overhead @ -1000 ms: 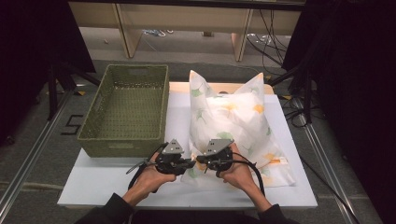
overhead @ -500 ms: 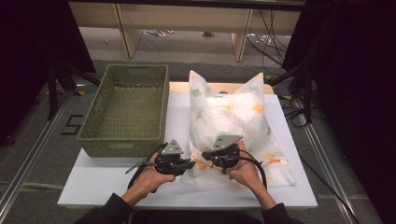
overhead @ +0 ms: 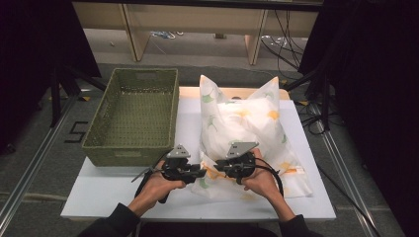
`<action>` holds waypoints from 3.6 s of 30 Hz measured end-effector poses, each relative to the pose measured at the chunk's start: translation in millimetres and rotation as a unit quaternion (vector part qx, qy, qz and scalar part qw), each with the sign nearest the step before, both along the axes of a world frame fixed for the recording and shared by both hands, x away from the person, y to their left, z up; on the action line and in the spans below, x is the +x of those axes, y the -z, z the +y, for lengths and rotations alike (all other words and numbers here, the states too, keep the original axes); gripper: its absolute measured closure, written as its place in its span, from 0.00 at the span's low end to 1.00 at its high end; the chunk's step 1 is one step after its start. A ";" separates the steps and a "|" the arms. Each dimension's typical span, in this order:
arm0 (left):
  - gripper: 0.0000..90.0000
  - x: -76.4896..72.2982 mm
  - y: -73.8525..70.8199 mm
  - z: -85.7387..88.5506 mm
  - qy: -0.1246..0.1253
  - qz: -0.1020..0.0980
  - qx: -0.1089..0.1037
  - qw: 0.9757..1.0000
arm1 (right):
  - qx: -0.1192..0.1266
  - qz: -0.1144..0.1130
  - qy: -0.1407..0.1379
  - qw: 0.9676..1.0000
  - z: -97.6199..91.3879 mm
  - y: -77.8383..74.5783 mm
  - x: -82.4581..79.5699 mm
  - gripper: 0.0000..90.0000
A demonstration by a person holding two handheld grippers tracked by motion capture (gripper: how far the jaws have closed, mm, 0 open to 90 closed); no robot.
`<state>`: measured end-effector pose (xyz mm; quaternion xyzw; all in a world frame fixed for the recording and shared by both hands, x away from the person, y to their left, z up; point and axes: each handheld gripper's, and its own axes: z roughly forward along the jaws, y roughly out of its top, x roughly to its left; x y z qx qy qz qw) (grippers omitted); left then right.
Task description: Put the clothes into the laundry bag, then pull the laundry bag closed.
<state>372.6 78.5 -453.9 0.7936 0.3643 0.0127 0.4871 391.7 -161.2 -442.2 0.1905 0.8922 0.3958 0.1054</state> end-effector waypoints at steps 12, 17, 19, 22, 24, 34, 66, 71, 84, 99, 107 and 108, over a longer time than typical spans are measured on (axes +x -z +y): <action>0.78 5.5 6.3 2.0 -0.021 0.039 -0.013 0.999 | -0.003 -0.002 0.005 1.000 1.9 1.5 1.0 0.76; 0.87 4.5 5.7 1.0 -0.014 0.025 -0.010 1.000 | -0.001 0.004 0.013 1.000 0.9 0.9 0.4 0.74; 0.92 3.9 4.9 0.8 -0.007 0.011 -0.007 1.000 | 0.003 0.005 0.011 1.000 0.0 -0.9 -1.1 0.70; 0.93 3.0 3.9 1.6 -0.002 0.003 -0.004 1.000 | 0.014 0.013 0.005 1.000 0.0 -1.8 -1.4 0.66; 0.93 2.4 3.4 1.0 -0.003 0.000 -0.003 1.000 | 0.016 0.009 0.010 1.000 -0.2 -2.2 -1.6 0.62; 0.93 1.0 1.8 0.8 0.001 -0.016 0.010 1.000 | 0.017 0.011 0.011 1.000 1.0 -1.7 -3.2 0.52; 0.93 -1.9 -3.4 3.5 0.059 -0.044 0.056 0.996 | 0.018 0.016 -0.048 0.999 7.4 1.2 -4.7 0.81; 0.93 -2.3 -3.1 3.3 0.059 -0.045 0.056 0.996 | 0.015 0.015 -0.048 0.999 9.6 3.2 -4.0 0.82; 0.93 -3.4 -2.9 2.3 0.064 -0.051 0.064 0.995 | 0.006 0.015 -0.053 0.998 15.6 7.6 -3.9 0.84; 0.93 -2.9 -3.3 2.3 0.069 -0.061 0.067 0.993 | 0.007 0.023 -0.058 0.998 15.0 7.3 -5.4 0.91; 0.92 -3.6 -3.7 2.5 0.067 -0.064 0.069 0.993 | 0.014 0.017 -0.060 0.998 12.2 4.0 -4.6 0.94; 0.92 -3.6 -3.7 2.5 0.067 -0.064 0.069 0.993 | 0.014 0.017 -0.060 0.998 12.2 4.0 -4.6 0.94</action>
